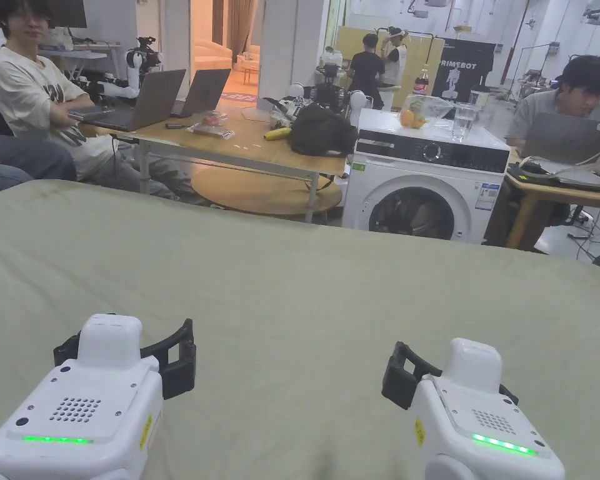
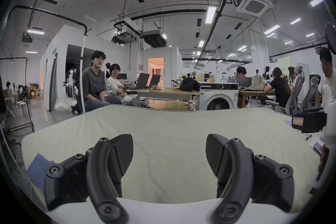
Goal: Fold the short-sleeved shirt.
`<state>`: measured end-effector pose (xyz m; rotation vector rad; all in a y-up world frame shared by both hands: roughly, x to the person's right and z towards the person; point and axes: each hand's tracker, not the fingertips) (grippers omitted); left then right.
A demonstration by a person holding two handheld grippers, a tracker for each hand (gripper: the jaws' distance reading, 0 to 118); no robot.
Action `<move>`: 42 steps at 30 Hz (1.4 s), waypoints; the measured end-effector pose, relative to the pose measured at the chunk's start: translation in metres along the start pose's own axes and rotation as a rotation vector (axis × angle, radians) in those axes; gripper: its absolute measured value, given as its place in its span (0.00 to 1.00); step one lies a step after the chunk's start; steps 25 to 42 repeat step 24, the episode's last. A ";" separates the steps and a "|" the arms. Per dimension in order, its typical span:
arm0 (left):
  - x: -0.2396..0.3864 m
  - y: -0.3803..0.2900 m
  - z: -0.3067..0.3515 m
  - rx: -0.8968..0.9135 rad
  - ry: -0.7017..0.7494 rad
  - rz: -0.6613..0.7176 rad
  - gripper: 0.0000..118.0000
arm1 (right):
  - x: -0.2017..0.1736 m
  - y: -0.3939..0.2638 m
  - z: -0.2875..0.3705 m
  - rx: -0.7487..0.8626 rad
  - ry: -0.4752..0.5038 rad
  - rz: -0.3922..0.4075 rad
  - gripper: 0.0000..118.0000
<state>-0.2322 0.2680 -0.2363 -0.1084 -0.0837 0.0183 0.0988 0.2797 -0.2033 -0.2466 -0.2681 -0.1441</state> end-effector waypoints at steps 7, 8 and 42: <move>0.003 -0.002 0.001 0.004 0.010 -0.033 0.71 | 0.000 -0.001 -0.004 -0.029 -0.025 0.000 0.71; 0.003 -0.002 0.001 0.003 0.004 -0.032 0.71 | 0.000 0.000 -0.005 -0.031 -0.024 -0.004 0.71; 0.006 -0.012 -0.005 -0.049 -0.025 -0.032 0.71 | 0.013 0.000 -0.012 -0.087 0.047 -0.046 0.71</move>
